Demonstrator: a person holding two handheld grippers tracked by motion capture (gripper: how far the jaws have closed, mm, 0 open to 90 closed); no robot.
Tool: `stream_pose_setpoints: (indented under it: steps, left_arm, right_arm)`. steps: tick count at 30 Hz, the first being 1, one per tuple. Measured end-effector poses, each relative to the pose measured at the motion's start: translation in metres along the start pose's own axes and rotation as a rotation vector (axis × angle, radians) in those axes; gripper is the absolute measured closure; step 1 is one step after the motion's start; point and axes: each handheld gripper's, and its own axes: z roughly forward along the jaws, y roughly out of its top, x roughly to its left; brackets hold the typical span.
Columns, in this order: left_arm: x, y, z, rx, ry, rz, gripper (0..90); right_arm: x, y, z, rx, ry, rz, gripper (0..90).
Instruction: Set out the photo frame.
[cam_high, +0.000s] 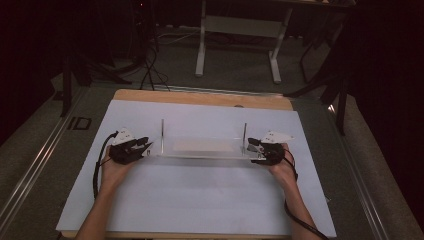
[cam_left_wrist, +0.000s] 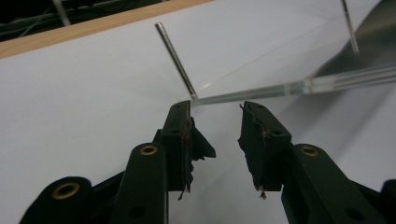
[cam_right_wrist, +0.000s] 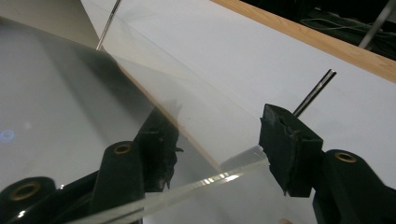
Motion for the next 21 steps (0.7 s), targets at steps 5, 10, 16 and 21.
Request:
stream_pose_setpoints:
  steps: [5, 10, 16, 21]
  left_arm:
    - [-0.007, 0.001, 0.003, 0.014, -0.03, 0.043, 61.7]
    - [-0.015, 0.008, 0.006, 0.004, -0.027, 0.077, 57.7]
    - [-0.019, 0.014, 0.008, -0.02, -0.03, 0.085, 55.7]
    - [-0.018, 0.016, 0.007, -0.024, -0.031, 0.092, 55.3]
  right_arm:
    - [0.0, 0.001, 0.0, 0.007, 0.0, 0.006, 45.2]
    - [0.0, 0.002, 0.0, 0.01, 0.0, 0.007, 45.2]
    - [-0.001, 0.004, 0.0, 0.015, 0.002, 0.011, 45.2]
    - [-0.002, 0.004, 0.0, 0.014, 0.003, 0.017, 45.2]
